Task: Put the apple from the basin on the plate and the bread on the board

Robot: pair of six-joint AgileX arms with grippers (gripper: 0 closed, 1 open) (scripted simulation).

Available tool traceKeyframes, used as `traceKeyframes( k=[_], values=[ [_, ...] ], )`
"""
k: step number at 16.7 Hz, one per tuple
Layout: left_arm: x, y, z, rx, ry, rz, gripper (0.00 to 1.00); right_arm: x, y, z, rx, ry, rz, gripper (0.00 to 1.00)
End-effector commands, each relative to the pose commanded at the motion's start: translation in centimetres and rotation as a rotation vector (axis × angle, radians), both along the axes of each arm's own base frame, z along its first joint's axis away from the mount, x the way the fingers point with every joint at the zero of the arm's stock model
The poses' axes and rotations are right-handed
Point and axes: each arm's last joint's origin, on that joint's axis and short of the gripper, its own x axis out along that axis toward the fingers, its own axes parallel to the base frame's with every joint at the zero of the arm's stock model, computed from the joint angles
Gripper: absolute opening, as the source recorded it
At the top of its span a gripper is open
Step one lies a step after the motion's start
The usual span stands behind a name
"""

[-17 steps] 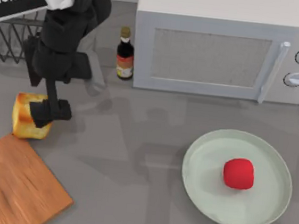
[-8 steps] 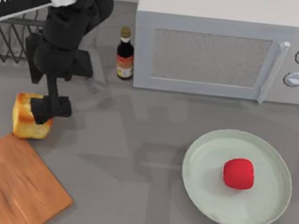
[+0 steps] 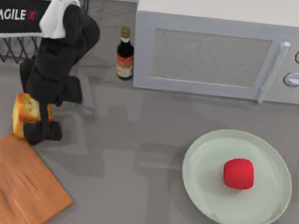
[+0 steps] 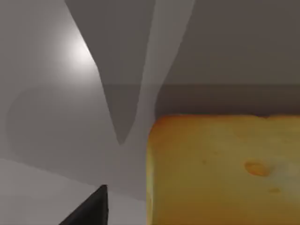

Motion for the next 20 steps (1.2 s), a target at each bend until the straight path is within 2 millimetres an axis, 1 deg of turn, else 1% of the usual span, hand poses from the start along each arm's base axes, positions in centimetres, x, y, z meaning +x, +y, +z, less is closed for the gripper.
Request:
traceKeyframes(
  k=[1,5,18,19,20],
  values=[
    [-0.07,0.14,-0.31,0.001,0.002,-0.001,1.00,0.00,0.00,0.00,0.000,0.000,0.000,1.00],
    [-0.08,0.16,-0.36,0.001,0.002,-0.001,1.00,0.00,0.00,0.00,0.000,0.000,0.000,1.00],
    [-0.08,0.16,-0.36,0.001,0.002,-0.001,0.02,0.00,0.00,0.00,0.000,0.000,0.000,1.00],
    [-0.08,0.16,-0.36,0.001,0.002,-0.001,0.00,0.00,0.00,0.00,0.000,0.000,0.000,1.00],
    [-0.08,0.16,-0.36,0.001,0.002,-0.001,0.00,0.00,0.00,0.00,0.000,0.000,0.000,1.00]
  ],
)
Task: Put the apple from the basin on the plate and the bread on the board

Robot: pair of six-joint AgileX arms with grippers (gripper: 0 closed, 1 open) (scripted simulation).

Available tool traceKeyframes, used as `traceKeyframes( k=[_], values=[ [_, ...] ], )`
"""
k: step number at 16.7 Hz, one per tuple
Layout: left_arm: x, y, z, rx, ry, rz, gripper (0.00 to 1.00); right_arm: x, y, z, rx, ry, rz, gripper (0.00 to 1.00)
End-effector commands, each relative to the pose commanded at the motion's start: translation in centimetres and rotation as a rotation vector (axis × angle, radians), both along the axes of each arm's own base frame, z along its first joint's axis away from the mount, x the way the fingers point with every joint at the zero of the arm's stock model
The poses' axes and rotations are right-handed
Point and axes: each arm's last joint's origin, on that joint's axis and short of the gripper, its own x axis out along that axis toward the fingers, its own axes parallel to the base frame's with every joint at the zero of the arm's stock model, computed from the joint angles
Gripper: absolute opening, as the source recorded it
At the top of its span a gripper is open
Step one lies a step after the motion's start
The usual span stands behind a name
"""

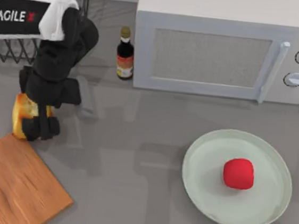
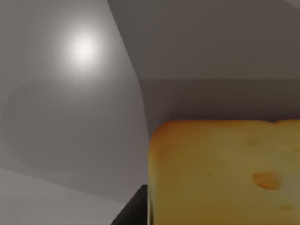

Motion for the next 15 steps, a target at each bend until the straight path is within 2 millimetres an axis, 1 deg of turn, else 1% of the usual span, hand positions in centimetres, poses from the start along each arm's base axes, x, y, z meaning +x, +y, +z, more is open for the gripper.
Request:
traceKeyframes(
  k=[6,9,11,15],
  values=[
    [0.0,0.0,0.0,0.000,0.000,0.000,0.00,0.0,0.0,0.0,0.000,0.000,0.000,1.00],
    [0.1,-0.2,0.6,0.001,-0.005,-0.009,0.00,0.0,0.0,0.0,0.000,0.000,0.000,1.00],
    [0.4,-0.4,2.3,0.003,-0.011,-0.011,0.00,0.0,0.0,0.0,0.000,0.000,0.000,1.00],
    [0.2,-0.3,7.2,0.011,0.021,-0.013,0.00,0.0,0.0,0.0,0.000,0.000,0.000,1.00]
  ],
)
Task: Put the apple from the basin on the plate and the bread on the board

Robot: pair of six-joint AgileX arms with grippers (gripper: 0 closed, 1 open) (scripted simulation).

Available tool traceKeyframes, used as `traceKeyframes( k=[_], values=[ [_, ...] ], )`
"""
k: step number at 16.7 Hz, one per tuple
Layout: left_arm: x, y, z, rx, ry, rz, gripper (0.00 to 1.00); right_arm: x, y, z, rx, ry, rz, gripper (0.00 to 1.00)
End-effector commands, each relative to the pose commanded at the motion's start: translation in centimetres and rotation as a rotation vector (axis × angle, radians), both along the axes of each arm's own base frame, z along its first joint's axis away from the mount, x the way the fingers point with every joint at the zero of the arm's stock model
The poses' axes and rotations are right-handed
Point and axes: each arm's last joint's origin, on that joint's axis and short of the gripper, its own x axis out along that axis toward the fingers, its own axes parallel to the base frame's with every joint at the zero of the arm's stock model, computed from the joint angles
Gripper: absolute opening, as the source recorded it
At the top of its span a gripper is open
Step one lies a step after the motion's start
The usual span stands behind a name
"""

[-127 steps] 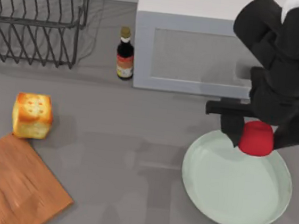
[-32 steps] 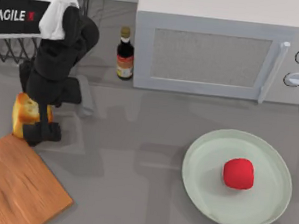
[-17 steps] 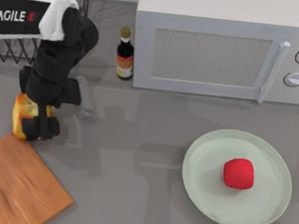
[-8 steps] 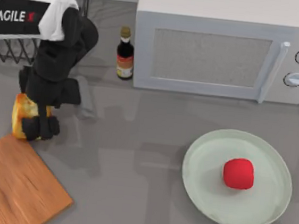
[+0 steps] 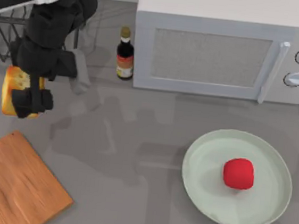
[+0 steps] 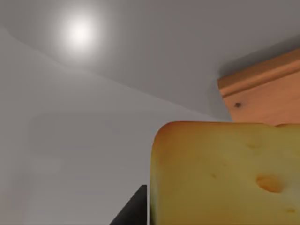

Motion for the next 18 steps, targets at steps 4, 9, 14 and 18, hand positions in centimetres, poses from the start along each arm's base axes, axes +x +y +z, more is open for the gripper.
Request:
traceKeyframes(
  k=[4,9,14,18],
  values=[
    [-0.2,0.2,2.9,-0.013,-0.023,0.008,0.00,0.0,0.0,0.0,0.000,0.000,0.000,1.00],
    [-0.2,0.2,2.7,-0.010,-0.021,0.016,0.00,0.0,0.0,0.0,0.000,0.000,0.000,1.00],
    [-0.9,0.7,2.4,0.002,-0.075,0.215,0.00,0.0,0.0,0.0,0.000,0.000,0.000,1.00],
    [-2.1,1.7,2.4,0.016,-0.180,0.551,0.00,0.0,0.0,0.0,0.000,0.000,0.000,1.00]
  ],
)
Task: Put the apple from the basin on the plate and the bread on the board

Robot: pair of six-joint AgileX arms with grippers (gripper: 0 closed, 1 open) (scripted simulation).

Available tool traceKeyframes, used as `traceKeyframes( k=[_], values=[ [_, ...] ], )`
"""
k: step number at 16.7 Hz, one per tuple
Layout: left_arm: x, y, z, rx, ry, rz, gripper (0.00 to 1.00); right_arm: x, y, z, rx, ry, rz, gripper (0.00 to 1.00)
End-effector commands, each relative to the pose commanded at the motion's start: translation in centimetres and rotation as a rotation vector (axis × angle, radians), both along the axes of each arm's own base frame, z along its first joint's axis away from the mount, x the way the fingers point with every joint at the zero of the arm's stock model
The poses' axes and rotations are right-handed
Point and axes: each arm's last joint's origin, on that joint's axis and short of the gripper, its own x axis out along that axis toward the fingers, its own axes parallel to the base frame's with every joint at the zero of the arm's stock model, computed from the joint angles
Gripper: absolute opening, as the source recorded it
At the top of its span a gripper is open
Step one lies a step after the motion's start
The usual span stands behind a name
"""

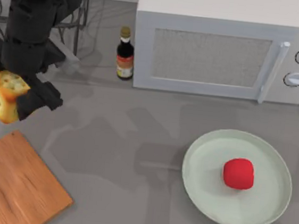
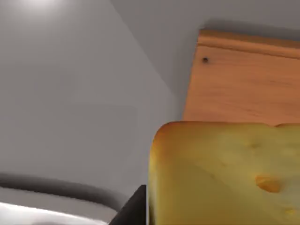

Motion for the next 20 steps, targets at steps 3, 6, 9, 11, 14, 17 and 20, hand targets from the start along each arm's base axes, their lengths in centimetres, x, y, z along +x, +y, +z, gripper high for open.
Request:
traceKeyframes(
  k=[3,6,9,11,14,17,20],
  values=[
    [-1.5,1.1,-0.2,0.016,-0.088,0.332,0.00,0.0,0.0,0.0,0.000,0.000,0.000,1.00],
    [-3.6,2.4,-0.7,0.049,-0.171,0.718,0.00,0.0,0.0,0.0,0.000,0.000,0.000,1.00],
    [-6.0,3.6,-1.3,0.092,-0.248,1.123,0.00,0.0,0.0,0.0,0.000,0.000,0.000,1.00],
    [-7.6,4.4,-1.6,0.116,-0.297,1.384,0.00,0.0,0.0,0.0,0.000,0.000,0.000,1.00],
    [-9.9,5.4,-1.9,0.122,-0.363,1.733,0.00,0.0,0.0,0.0,0.000,0.000,0.000,1.00],
    [-11.9,6.2,-2.0,0.092,-0.407,2.005,0.00,0.0,0.0,0.0,0.000,0.000,0.000,1.00],
    [-13.2,6.7,-2.0,0.049,-0.426,2.177,0.00,0.0,0.0,0.0,0.000,0.000,0.000,1.00]
  ],
)
